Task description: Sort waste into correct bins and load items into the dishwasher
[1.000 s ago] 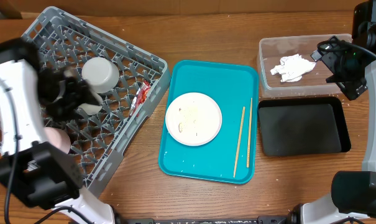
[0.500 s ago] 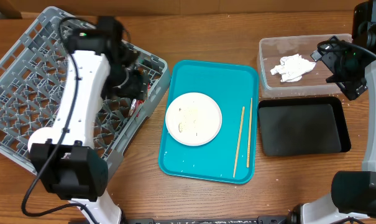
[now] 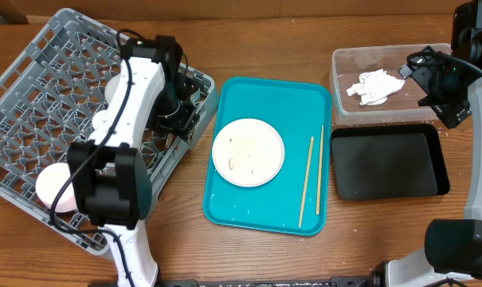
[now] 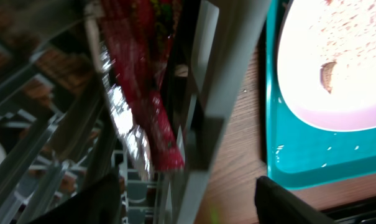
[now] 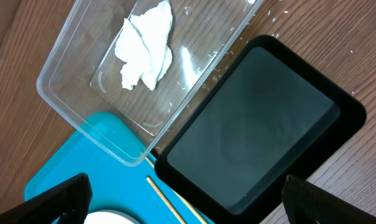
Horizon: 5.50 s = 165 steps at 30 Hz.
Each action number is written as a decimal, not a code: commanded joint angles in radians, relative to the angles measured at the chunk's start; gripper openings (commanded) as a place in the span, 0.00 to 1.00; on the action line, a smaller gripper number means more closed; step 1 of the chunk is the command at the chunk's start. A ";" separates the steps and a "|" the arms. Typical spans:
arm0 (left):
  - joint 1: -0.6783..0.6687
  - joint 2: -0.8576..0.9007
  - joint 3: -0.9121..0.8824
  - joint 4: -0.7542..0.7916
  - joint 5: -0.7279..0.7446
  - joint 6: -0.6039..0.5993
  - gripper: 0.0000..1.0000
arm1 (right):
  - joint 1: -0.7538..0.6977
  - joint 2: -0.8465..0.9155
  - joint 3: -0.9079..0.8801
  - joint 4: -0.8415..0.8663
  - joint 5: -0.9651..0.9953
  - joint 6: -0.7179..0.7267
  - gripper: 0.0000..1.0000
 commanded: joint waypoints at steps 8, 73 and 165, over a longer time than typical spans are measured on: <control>-0.004 0.057 -0.011 0.037 0.013 0.050 0.54 | -0.002 -0.018 0.014 0.005 -0.001 0.004 1.00; -0.006 -0.023 0.219 0.289 0.074 -0.427 0.61 | -0.002 -0.018 0.014 0.005 -0.001 0.004 1.00; -0.713 0.106 -0.144 0.384 -0.183 -0.681 0.04 | -0.002 -0.018 0.014 0.005 -0.001 0.004 1.00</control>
